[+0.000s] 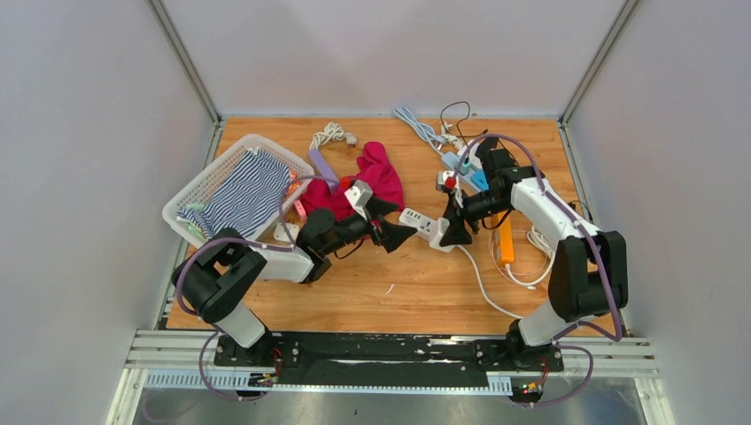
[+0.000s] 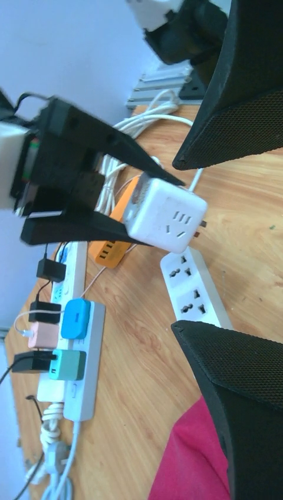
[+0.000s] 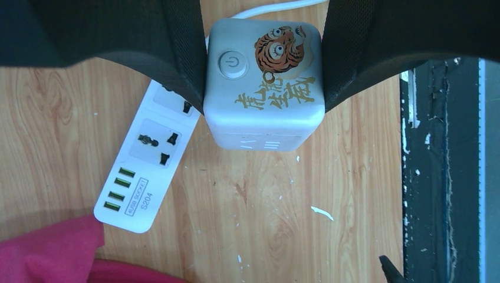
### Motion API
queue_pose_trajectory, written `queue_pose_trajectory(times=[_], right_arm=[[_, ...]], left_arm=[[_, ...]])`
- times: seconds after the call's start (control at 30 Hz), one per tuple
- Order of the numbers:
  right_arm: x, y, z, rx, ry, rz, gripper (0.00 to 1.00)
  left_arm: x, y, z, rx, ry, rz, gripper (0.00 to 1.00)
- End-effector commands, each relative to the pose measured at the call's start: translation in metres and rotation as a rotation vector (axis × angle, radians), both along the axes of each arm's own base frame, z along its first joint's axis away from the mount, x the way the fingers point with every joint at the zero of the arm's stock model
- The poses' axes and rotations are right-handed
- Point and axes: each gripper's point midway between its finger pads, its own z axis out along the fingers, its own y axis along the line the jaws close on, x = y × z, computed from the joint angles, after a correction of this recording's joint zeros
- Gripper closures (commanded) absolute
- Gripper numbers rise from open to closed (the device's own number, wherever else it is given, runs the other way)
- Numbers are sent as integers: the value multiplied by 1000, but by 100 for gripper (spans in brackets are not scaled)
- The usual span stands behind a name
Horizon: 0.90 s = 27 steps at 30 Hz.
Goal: Pull the plug off the socket
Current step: Place the plug at the center of the board.
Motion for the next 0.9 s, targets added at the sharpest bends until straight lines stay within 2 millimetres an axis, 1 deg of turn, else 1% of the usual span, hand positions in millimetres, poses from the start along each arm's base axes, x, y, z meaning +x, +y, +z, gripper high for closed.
queue_pose_trajectory(times=[0.0, 0.07, 0.17, 0.23, 0.27, 0.37, 0.4, 0.47, 0.53, 0.7, 0.8, 0.87], right_arm=[[-12, 10, 11, 111, 82, 2, 100], [-10, 12, 12, 122, 110, -8, 100], [-9, 17, 15, 154, 161, -20, 100], [-10, 21, 18, 184, 188, -23, 100], [-10, 22, 19, 195, 207, -35, 100], [-8, 25, 22, 215, 232, -57, 100], [-9, 26, 23, 227, 238, -60, 100], [-9, 29, 27, 249, 246, -68, 100], [-10, 32, 30, 265, 251, -76, 100], [-11, 38, 32, 271, 260, -100, 100], [-11, 41, 30, 264, 271, -114, 100], [-12, 43, 28, 256, 282, -115, 100]], left_arm=[[-25, 14, 24, -51, -306, -42, 0], [-36, 21, 28, -69, -360, -49, 0], [-49, 19, 26, -20, -454, -36, 0], [-56, 17, 20, 29, -511, 2, 0], [-57, 18, 18, 75, -573, 34, 0], [-60, 19, -2, 262, -712, 142, 0], [-63, 16, -9, 324, -740, 164, 0], [-58, 17, -22, 452, -762, 232, 0], [-59, 14, -27, 511, -776, 264, 0], [-68, 1, -25, 504, -792, 296, 0], [-70, -7, -24, 462, -758, 301, 0], [-69, -12, -26, 441, -726, 300, 0]])
